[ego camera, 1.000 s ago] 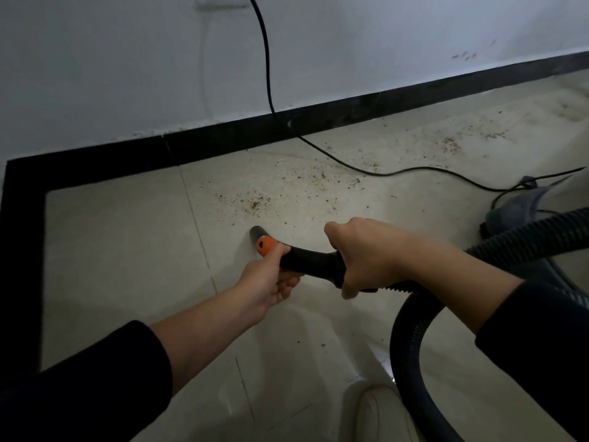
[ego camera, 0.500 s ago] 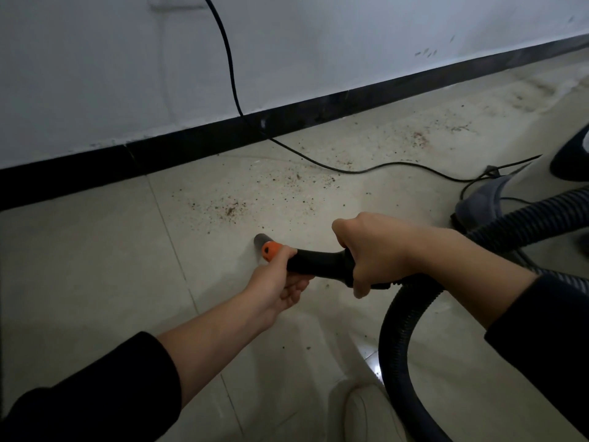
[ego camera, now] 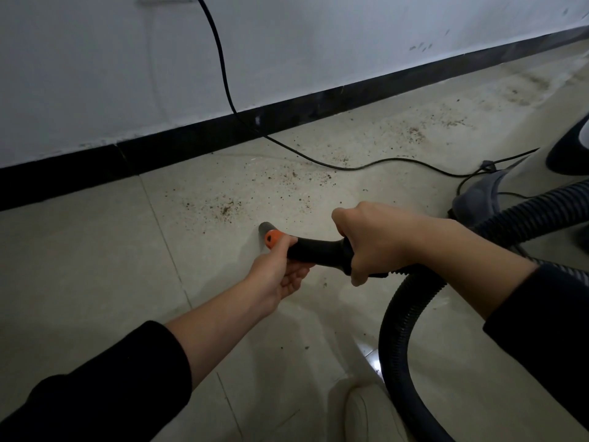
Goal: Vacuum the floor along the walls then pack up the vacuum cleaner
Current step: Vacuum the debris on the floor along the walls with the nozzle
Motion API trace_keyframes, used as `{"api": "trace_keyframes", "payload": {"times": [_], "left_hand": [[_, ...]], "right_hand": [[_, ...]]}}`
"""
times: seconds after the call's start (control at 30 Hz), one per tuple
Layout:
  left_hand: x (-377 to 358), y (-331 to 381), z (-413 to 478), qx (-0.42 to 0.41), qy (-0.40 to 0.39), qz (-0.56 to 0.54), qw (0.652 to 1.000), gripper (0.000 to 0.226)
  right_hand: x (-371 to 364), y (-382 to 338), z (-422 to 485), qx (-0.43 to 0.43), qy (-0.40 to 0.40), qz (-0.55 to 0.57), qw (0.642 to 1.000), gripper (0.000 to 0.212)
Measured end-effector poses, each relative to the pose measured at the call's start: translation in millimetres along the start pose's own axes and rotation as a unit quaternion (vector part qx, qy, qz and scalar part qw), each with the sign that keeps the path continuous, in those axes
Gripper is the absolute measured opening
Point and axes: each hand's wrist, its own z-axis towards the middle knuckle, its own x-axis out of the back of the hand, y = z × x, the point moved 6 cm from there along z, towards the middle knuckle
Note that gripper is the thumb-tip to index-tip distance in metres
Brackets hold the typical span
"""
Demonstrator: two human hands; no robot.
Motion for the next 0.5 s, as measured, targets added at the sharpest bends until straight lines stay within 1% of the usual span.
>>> {"api": "trace_keyframes", "payload": {"times": [0.5], "left_hand": [[40.5, 4.7, -5.2, -0.012, 0.041, -0.022, 0.999, 0.036]], "right_hand": [[4.6, -34.4, 18.7, 0.050, 0.007, 0.000, 0.999, 0.056]]}}
